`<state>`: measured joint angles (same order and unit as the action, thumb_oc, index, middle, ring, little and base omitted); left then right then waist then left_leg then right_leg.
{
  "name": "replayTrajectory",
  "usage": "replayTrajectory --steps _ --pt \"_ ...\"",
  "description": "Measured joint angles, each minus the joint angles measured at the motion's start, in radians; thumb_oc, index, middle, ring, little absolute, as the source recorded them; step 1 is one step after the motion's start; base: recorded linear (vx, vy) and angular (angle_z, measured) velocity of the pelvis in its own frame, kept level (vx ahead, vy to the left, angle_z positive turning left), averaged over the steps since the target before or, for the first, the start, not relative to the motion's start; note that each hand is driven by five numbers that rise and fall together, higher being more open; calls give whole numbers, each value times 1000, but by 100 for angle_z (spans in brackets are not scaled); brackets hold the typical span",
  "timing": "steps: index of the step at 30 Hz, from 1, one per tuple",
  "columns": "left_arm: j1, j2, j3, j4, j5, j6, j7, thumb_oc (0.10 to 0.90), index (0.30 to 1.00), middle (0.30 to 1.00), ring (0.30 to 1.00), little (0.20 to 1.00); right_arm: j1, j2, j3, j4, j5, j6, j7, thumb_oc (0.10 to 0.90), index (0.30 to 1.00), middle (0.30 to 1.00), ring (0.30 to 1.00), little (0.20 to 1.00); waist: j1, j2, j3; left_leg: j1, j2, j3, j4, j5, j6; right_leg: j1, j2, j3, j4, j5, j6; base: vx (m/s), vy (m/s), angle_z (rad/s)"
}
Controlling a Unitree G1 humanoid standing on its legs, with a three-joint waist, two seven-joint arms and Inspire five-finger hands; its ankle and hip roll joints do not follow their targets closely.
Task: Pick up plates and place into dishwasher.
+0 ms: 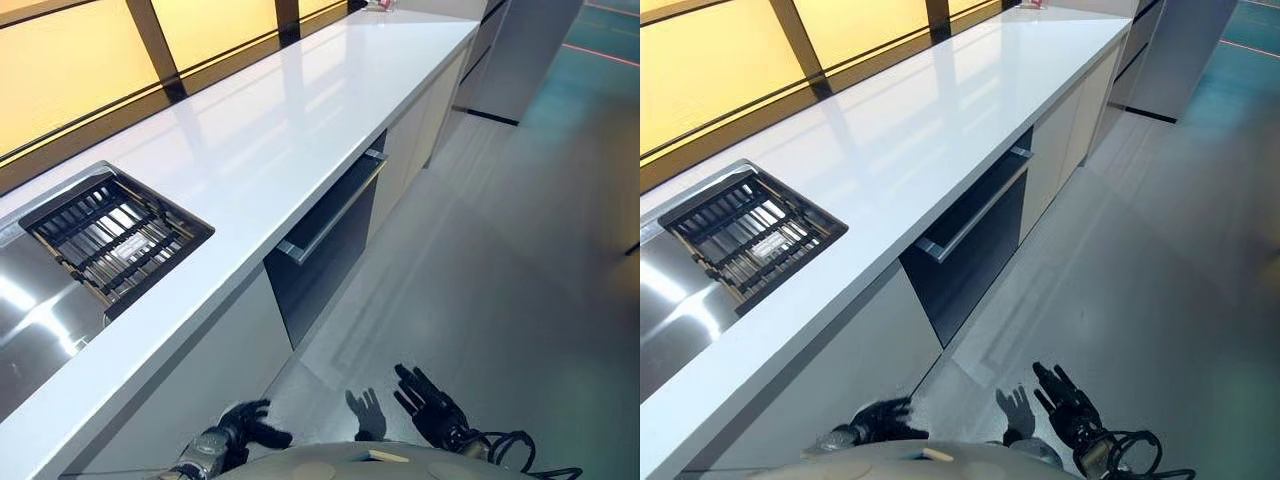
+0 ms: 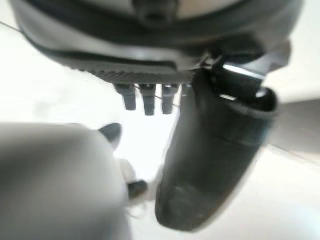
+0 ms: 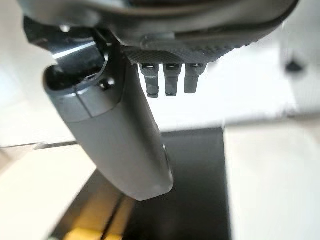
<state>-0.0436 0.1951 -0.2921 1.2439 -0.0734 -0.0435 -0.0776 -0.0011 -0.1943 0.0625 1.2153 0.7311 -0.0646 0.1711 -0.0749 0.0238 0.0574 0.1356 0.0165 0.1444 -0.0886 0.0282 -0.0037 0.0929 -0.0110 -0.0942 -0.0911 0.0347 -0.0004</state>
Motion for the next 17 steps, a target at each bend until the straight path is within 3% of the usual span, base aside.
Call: replayTrajectory --steps 3,10,17 --pt "2 14 -25 -18 12 -4 -24 800 900 900 900 900 14 -16 114 -40 -158 12 -20 800 900 900 900 900 3 -3 -7 -1 -1 -3 -4 0 1 1 -1 -3 0 0 0 0 0 0" --pt "5 17 -46 -15 18 -16 -19 800 900 900 900 900 1 -11 109 -17 -246 86 -9 800 900 900 900 900 5 -21 -22 -4 -2 -10 -4 1 2 2 -3 -11 0 0 0 17 0 3" --pt "13 17 -44 -16 17 -69 13 800 900 900 900 900 1 -11 106 -10 -253 104 -10 800 900 900 900 900 16 -28 -27 -4 -3 -18 -1 3 2 6 -4 -22 0 0 -1 12 -5 4"
